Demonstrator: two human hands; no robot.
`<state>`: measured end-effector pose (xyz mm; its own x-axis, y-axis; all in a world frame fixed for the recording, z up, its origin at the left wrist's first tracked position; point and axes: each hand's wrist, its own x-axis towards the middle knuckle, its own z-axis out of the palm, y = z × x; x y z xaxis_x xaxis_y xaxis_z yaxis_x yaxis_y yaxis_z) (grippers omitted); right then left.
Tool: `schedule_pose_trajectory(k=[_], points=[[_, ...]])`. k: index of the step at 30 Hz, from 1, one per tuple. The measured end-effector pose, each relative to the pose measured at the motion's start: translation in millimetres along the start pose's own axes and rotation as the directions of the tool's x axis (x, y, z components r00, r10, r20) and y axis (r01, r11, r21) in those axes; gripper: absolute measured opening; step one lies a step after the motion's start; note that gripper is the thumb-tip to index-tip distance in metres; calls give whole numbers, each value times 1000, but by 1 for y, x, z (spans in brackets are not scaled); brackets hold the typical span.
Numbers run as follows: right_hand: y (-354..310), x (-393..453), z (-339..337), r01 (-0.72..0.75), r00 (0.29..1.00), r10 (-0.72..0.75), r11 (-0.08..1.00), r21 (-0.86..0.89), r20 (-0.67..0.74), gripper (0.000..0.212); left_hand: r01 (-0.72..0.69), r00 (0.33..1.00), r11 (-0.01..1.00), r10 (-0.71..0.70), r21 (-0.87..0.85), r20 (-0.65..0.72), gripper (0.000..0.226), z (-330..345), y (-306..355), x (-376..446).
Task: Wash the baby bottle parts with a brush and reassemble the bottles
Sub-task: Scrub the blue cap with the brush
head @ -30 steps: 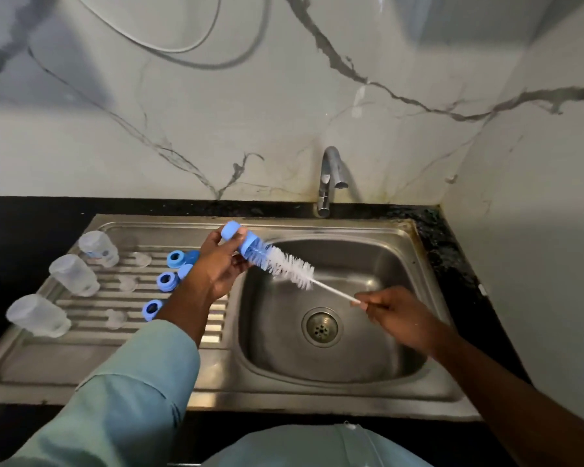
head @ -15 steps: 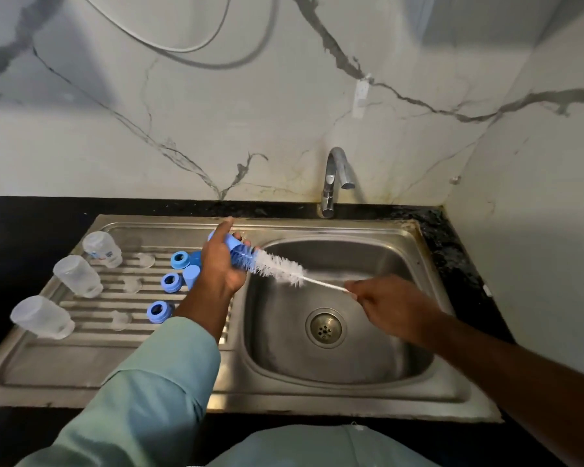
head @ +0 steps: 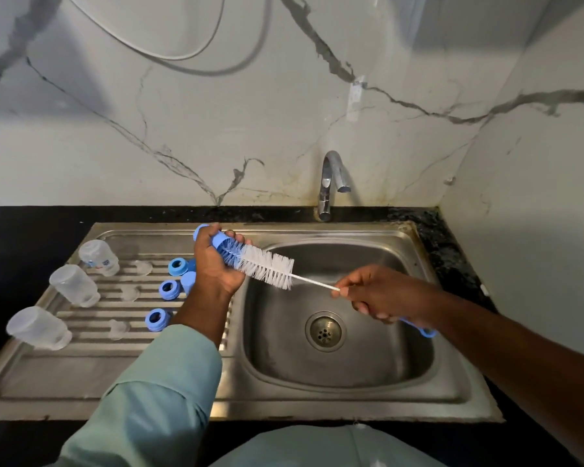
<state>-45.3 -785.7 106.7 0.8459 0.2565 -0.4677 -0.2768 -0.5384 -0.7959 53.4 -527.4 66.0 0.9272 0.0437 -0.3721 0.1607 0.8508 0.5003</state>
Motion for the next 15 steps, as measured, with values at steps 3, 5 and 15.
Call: schedule_pose_trajectory(k=[3, 5, 15], points=[[12, 4, -1, -49, 929, -241, 672, -739, -281, 35, -15, 982, 1000, 16, 6, -190, 18, 0, 7, 8], [20, -7, -3, -88, 784, -453, 597, -797, -425, 32, -3, 971, 999, 14, 46, -238, 18, -6, 14, 16], [54, -1, -8, 4, 988, 36, 966, 259, -152, 28, 120, 992, 991, -118, 57, -33, 20, -5, 6, 13]])
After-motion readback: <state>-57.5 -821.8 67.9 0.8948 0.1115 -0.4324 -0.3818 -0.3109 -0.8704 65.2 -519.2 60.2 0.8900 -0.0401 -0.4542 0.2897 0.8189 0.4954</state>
